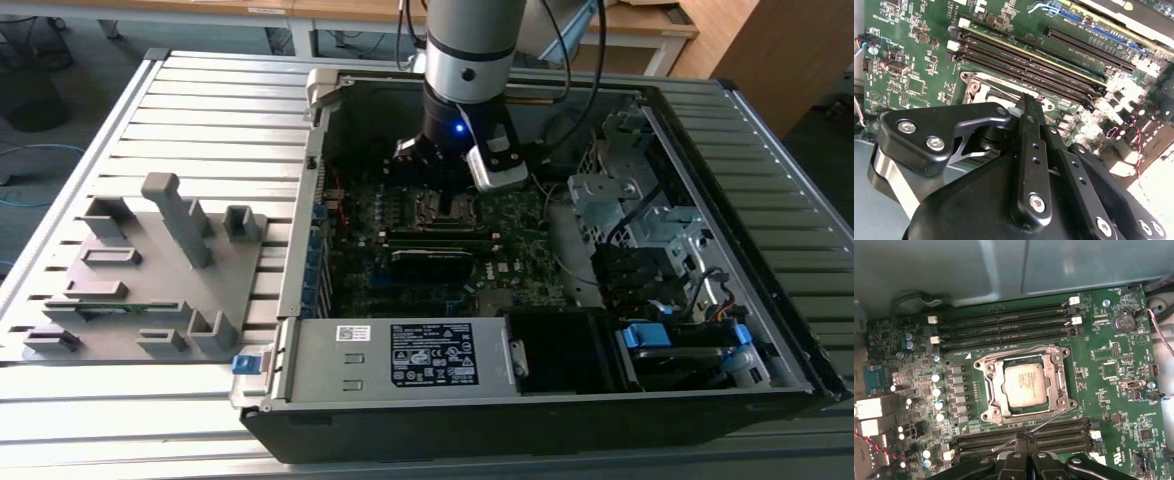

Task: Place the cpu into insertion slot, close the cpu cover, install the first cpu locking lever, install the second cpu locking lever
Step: 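Install the second cpu locking lever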

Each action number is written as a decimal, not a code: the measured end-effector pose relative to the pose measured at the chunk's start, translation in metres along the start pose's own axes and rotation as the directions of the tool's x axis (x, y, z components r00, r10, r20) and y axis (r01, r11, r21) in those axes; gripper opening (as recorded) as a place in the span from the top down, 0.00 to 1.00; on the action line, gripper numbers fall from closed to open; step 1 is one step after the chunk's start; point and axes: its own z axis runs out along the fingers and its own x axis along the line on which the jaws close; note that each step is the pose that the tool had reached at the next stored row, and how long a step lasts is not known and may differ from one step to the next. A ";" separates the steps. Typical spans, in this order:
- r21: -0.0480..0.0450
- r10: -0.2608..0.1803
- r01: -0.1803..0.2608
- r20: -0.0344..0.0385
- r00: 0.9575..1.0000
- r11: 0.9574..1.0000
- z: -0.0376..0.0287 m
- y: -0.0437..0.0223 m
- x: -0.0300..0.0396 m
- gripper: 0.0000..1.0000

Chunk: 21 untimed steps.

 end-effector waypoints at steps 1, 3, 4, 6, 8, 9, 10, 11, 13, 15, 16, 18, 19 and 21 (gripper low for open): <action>0.000 -0.007 0.007 0.001 1.000 1.000 0.0002 -0.0002 0.0001 0.90; 0.000 -0.011 0.011 0.002 1.000 1.000 0.0004 -0.0010 0.0022 0.90; 0.000 -0.011 0.011 0.003 1.000 1.000 0.0007 -0.0014 0.0036 0.90; -0.001 -0.011 0.011 0.004 1.000 1.000 0.0014 -0.0021 0.0062 0.90; -0.001 -0.011 0.011 0.004 1.000 1.000 0.0025 -0.0027 0.0082 0.90; -0.001 -0.011 0.011 0.005 1.000 1.000 0.0033 -0.0031 0.0089 0.90; -0.001 -0.011 0.011 0.005 1.000 1.000 0.0042 -0.0033 0.0095 0.90; -0.001 -0.011 0.011 0.005 1.000 1.000 0.0050 -0.0035 0.0101 0.90; -0.001 -0.011 0.011 0.005 1.000 1.000 0.0052 -0.0036 0.0105 0.90; -0.001 -0.011 0.011 0.005 1.000 1.000 0.0066 -0.0038 0.0120 0.90; -0.001 -0.011 0.011 0.005 1.000 1.000 0.0078 -0.0040 0.0134 0.90; -0.001 -0.011 0.011 0.005 1.000 1.000 0.0079 -0.0041 0.0135 0.90; -0.001 -0.011 0.011 0.005 1.000 1.000 0.0079 -0.0041 0.0135 0.90; -0.001 -0.011 0.011 0.005 1.000 1.000 0.0079 -0.0041 0.0135 0.90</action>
